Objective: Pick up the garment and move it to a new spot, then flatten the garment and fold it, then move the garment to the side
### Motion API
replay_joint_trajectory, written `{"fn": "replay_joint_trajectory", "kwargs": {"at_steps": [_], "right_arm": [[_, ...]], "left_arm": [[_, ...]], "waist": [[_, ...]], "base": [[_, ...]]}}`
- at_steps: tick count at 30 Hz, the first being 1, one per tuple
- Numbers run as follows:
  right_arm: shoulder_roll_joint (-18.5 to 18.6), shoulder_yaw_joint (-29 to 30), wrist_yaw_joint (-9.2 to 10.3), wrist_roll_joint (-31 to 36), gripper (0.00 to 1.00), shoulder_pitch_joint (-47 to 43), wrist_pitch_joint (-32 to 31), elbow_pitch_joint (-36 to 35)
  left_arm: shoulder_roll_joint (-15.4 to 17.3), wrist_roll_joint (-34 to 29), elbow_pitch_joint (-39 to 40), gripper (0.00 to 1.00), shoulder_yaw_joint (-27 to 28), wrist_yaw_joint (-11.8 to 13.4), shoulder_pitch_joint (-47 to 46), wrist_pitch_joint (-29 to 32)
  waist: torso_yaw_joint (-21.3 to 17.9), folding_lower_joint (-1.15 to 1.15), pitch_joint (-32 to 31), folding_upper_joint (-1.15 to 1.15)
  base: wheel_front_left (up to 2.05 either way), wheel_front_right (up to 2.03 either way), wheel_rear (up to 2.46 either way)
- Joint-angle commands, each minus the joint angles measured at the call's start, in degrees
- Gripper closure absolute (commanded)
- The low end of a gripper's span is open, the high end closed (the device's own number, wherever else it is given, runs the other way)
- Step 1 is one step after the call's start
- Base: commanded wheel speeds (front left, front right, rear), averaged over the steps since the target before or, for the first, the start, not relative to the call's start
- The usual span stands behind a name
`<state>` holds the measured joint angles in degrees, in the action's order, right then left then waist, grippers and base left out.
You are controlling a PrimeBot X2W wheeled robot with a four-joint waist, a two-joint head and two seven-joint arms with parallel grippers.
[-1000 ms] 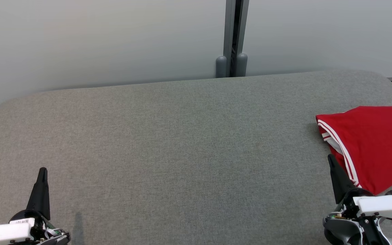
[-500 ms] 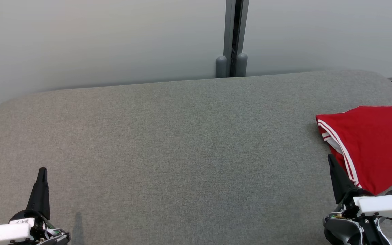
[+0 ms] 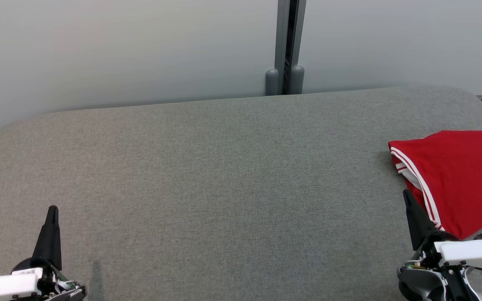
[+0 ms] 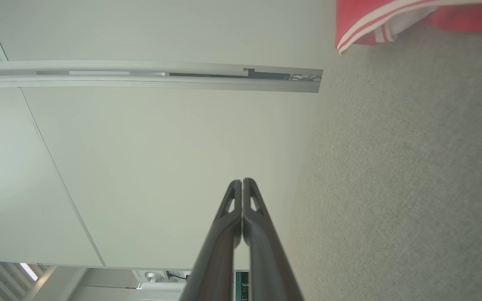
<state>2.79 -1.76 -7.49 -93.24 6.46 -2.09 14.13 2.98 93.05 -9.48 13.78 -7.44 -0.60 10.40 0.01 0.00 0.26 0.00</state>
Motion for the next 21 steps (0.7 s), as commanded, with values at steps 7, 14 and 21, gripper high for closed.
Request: {"fn": "replay_joint_trajectory", "kwargs": {"at_steps": [7,14,21], "right_arm": [[0.25,0.25,0.0,0.05,1.0,0.26,-0.27,0.15],[0.24,0.25,0.0,0.06,1.0,0.26,-0.22,0.15],[0.23,0.25,0.0,0.07,1.0,0.26,-0.22,0.15]], "left_arm": [[0.09,-0.14,0.0,1.0,0.25,-0.24,-1.03,0.13],[0.07,-0.19,0.0,1.0,0.3,-0.24,-1.04,0.19],[0.05,-0.2,0.0,1.0,0.35,-0.24,-1.04,0.17]], "waist": [[0.0,0.0,0.0,0.0],[0.0,0.0,0.0,0.0],[0.0,0.0,0.0,0.0]], "base": [[0.0,0.0,0.0],[0.0,0.0,0.0],[0.0,0.0,0.0]]}}
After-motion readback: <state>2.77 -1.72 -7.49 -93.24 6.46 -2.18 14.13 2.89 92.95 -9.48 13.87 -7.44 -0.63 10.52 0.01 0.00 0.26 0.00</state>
